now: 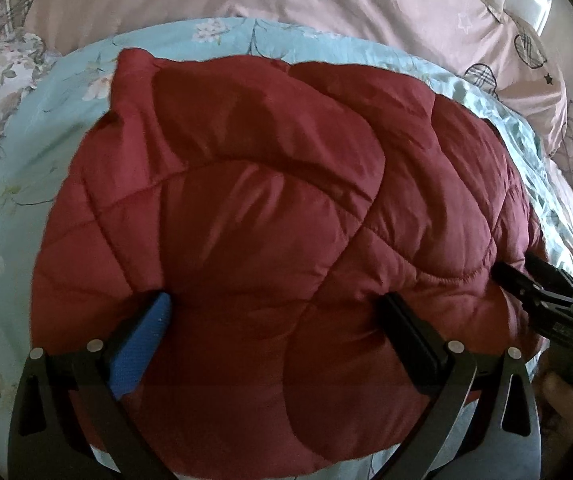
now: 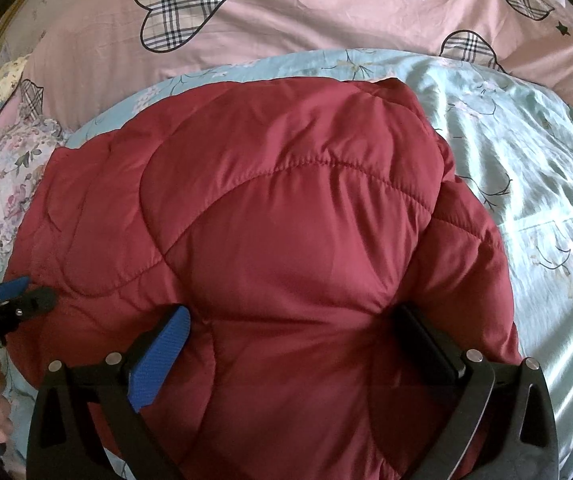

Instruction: Fold large clothes

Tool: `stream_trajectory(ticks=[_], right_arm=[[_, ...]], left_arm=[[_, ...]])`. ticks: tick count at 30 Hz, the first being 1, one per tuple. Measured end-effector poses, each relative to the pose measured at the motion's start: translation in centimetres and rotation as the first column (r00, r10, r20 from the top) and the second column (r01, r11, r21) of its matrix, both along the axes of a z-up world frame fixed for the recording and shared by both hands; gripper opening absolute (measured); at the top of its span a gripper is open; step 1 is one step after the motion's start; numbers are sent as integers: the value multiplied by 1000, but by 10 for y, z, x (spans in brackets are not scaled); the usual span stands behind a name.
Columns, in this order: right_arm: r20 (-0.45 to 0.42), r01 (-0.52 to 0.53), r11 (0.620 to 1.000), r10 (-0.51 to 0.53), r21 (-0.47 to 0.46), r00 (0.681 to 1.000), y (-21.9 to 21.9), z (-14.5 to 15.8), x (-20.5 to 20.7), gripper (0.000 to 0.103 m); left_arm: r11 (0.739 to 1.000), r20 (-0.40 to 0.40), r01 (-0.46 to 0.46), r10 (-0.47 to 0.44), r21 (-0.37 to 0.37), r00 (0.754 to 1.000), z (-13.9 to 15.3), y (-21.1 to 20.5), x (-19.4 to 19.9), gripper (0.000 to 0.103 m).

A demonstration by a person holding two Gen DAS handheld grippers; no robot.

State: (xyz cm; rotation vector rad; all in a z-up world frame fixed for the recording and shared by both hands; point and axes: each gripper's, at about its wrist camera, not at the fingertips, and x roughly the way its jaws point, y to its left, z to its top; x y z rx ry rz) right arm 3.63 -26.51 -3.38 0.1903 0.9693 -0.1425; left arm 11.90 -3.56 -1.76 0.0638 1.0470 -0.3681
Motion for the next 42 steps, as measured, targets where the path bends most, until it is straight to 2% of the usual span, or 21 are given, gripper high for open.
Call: stream_trajectory(ticks=[5,9,12,15,17,19,22,24,28,33,42], right_arm=[[1,0,1000,0,4,1000,-1,0,0,103],[-3,2,1000,-2,1,1000,1,2,-1,103],[4,4,1000,-4,-16,1000,6,15,-6,101],[62,-4,1000,5,-26,998,12,37,-20,97],[112,-33,998,39,-57,993,23,52,-28,97],[116,-79,994,87,-75,989,34,58,-28,97],[64,-137,990,140,-43,988,42,47,-15,97],[23,-133,990,135,-51,991,40,37,-6,97],[0,-101,995,101,-20,995,26,25,6,99],[-14,-69,998,69,-6,998,11,16,19,100],[0,-40,999,40,14,999,-1,5,28,100]], left_arm=[[998,49,-53,52,16,997,15,18,-7,103],[998,32,-57,55,35,998,3,27,0,103],[997,28,-59,58,50,998,-7,25,5,103],[996,31,-64,63,55,998,-9,23,7,103],[997,32,-65,63,50,998,-9,25,7,103],[997,34,-64,63,49,997,-10,25,6,103],[997,36,-66,64,50,997,-9,26,5,103],[997,42,-74,72,32,996,-1,28,2,103],[998,71,-47,50,-39,996,19,31,-2,103],[998,25,-58,58,5,998,1,19,24,103],[997,18,-76,75,21,997,-11,14,44,103]])
